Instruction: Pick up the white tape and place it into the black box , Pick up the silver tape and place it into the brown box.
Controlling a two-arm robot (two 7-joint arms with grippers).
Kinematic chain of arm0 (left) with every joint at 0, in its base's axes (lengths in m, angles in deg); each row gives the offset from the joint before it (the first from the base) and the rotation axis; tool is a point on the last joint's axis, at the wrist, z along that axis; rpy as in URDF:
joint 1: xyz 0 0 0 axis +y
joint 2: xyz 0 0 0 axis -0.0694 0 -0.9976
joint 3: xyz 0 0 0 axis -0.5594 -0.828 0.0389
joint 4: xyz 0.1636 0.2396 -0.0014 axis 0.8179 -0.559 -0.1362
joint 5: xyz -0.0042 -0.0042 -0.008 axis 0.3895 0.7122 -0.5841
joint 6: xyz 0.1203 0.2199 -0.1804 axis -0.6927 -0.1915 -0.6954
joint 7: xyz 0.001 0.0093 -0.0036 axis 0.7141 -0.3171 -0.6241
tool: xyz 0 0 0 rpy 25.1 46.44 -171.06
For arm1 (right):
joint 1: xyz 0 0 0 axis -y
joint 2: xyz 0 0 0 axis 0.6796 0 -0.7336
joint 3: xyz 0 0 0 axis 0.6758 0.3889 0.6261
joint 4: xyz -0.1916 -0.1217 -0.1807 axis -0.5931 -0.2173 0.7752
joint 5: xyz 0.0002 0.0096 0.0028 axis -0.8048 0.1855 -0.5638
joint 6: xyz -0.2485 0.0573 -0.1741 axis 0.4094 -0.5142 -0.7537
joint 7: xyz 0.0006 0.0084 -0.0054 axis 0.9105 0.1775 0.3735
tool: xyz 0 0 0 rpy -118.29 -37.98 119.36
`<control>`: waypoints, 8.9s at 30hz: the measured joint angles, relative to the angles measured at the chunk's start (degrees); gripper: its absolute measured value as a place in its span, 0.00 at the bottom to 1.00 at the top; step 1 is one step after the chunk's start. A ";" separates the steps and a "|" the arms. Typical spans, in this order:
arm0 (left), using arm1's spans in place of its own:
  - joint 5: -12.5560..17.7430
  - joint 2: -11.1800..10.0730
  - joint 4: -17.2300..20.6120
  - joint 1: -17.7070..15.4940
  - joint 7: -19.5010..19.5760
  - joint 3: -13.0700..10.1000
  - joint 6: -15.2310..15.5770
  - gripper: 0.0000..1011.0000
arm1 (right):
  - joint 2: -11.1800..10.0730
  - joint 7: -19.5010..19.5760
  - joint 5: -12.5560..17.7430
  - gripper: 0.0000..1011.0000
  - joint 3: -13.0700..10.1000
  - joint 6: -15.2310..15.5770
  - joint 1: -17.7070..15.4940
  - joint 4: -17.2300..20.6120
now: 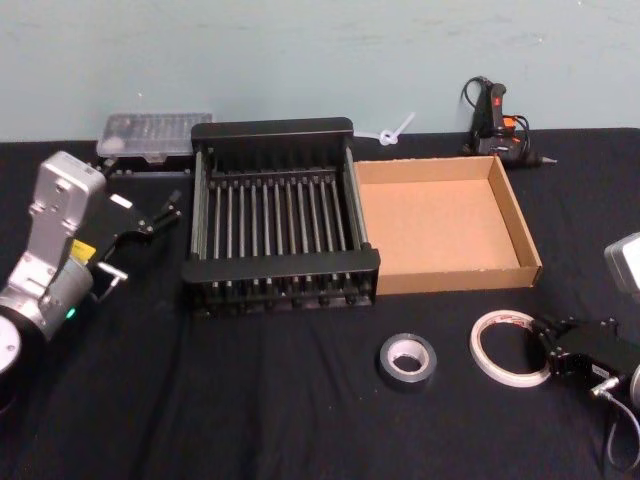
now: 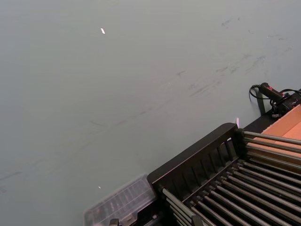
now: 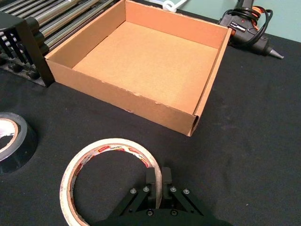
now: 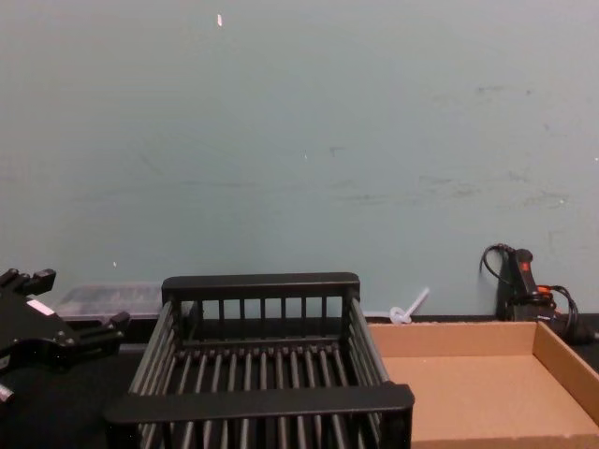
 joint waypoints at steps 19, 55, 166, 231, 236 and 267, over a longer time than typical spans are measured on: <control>0.00 0.00 0.00 0.00 0.00 0.00 0.00 0.99 | 1.62 -2.70 -0.39 0.08 -2.80 -1.13 -0.26 3.58; 0.00 0.00 0.00 0.00 0.00 0.00 0.00 0.99 | 11.10 -2.34 -5.47 0.08 4.49 -1.45 16.88 -4.40; 0.00 0.00 0.00 0.00 0.00 0.00 0.00 0.99 | 11.93 -9.37 -11.82 0.99 9.57 0.35 24.33 -3.67; 0.00 0.00 0.00 0.00 0.00 0.00 0.00 0.99 | -1.63 -12.95 -2.90 0.99 14.62 5.66 12.90 2.46; 0.00 0.00 0.00 0.00 0.00 0.00 0.00 0.99 | -0.95 -12.76 -3.02 0.99 14.98 5.79 13.57 1.28; 0.00 0.00 0.00 0.00 0.00 0.00 0.00 0.99 | 0.57 -12.44 -3.84 0.99 15.89 6.90 14.92 -1.29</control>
